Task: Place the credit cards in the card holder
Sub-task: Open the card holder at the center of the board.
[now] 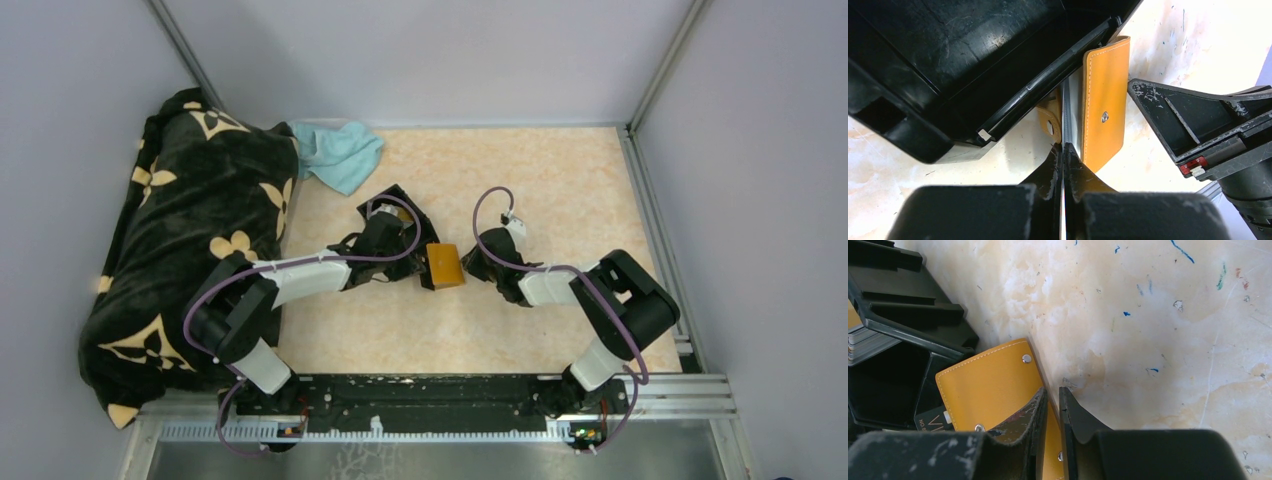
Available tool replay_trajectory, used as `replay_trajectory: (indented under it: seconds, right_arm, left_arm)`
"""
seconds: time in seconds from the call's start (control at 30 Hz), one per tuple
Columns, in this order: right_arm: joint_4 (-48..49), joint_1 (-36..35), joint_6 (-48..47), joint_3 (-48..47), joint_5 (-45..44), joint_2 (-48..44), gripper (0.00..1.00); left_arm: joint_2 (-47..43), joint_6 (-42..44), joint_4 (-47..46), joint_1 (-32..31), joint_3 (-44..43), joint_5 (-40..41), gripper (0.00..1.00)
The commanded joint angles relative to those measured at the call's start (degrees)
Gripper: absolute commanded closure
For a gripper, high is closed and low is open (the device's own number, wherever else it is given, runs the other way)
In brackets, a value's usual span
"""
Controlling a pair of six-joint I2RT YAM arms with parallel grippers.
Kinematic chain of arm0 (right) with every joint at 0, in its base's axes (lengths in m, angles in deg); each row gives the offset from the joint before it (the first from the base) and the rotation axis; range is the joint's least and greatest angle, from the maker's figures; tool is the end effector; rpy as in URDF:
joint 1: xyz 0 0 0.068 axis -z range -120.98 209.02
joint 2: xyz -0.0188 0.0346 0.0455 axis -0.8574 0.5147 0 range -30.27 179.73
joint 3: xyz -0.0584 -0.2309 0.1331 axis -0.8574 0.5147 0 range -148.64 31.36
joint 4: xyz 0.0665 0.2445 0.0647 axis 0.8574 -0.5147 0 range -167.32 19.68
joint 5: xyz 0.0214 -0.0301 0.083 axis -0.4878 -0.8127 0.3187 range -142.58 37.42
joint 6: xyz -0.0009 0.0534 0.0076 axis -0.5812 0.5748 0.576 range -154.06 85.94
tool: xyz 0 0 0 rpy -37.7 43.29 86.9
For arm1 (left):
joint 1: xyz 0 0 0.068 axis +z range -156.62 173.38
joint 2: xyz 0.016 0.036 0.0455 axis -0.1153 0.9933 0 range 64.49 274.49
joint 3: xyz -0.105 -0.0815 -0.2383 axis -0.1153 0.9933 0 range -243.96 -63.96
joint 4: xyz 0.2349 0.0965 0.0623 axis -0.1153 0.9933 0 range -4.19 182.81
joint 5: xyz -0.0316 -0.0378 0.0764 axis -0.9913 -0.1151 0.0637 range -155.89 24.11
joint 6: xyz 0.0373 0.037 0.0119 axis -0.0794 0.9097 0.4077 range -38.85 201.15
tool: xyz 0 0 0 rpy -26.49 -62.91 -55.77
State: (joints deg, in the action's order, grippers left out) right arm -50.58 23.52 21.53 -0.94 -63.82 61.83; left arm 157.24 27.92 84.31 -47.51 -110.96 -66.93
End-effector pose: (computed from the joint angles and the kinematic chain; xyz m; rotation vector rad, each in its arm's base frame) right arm 0.2385 0.1618 0.1257 0.5112 2.2740 0.6137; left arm 0.2454 -0.2134 0.1673 -0.2588 2.4836 -0.7868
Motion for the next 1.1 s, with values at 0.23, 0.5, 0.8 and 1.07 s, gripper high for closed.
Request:
replay_trajectory:
  seconds: [0.23,0.5,0.8,1.07]
  right_arm:
    - [-15.54,-1.41,-2.18,4.58,2.73,6.12,0.83]
    - [-15.18,-1.41,-2.07,4.71,2.83,6.43,0.83]
    - [-14.83,-1.41,-1.98,5.22,2.91,6.34,0.83]
    - [-15.03,-1.44,-2.07,5.38,2.82,6.34,0.83]
  left_arm:
    - [-0.41,0.73,-1.55,-0.43,0.76,-0.68,1.0]
    - [0.7,-0.32,-2.48,-0.75,0.49,-1.23,1.0]
    - [1.71,-1.58,-3.06,-1.3,0.65,-0.99,1.0]
    - [2.6,-4.49,-5.71,-1.83,2.83,-0.73,1.0]
